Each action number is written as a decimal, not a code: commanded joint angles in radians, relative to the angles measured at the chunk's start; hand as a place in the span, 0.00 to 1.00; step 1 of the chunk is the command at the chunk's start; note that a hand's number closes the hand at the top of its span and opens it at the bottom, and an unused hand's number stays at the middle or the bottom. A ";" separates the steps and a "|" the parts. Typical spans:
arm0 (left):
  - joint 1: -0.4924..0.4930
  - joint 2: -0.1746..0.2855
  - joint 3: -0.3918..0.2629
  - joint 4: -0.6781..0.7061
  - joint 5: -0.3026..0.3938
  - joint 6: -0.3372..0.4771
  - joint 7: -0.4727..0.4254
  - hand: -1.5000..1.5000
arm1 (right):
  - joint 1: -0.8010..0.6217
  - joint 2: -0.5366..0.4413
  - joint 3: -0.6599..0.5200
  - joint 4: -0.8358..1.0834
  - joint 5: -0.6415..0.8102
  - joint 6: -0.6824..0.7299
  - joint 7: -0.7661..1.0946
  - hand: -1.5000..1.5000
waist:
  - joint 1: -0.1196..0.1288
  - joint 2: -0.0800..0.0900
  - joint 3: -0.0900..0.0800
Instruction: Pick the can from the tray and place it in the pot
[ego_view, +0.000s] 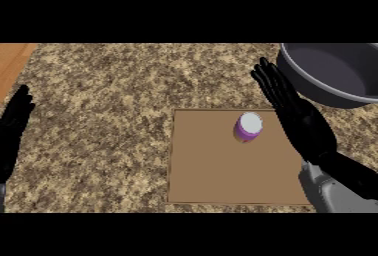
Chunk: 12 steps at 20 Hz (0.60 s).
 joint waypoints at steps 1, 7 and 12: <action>-0.016 -0.073 -0.044 -0.014 -0.016 0.003 0.041 0.50 | 0.017 0.011 0.006 0.027 -0.052 0.056 0.055 0.00 | -0.005 -0.031 -0.006; -0.063 -0.185 -0.089 -0.021 0.113 -0.033 0.041 0.50 | -0.190 -0.215 0.101 0.132 0.184 0.168 0.127 0.00 | -0.005 -0.060 -0.046; -0.115 -0.294 -0.119 0.010 0.145 -0.011 0.062 0.50 | -0.006 -0.124 -0.038 0.248 0.243 -0.089 -0.185 0.00 | -0.020 -0.028 -0.005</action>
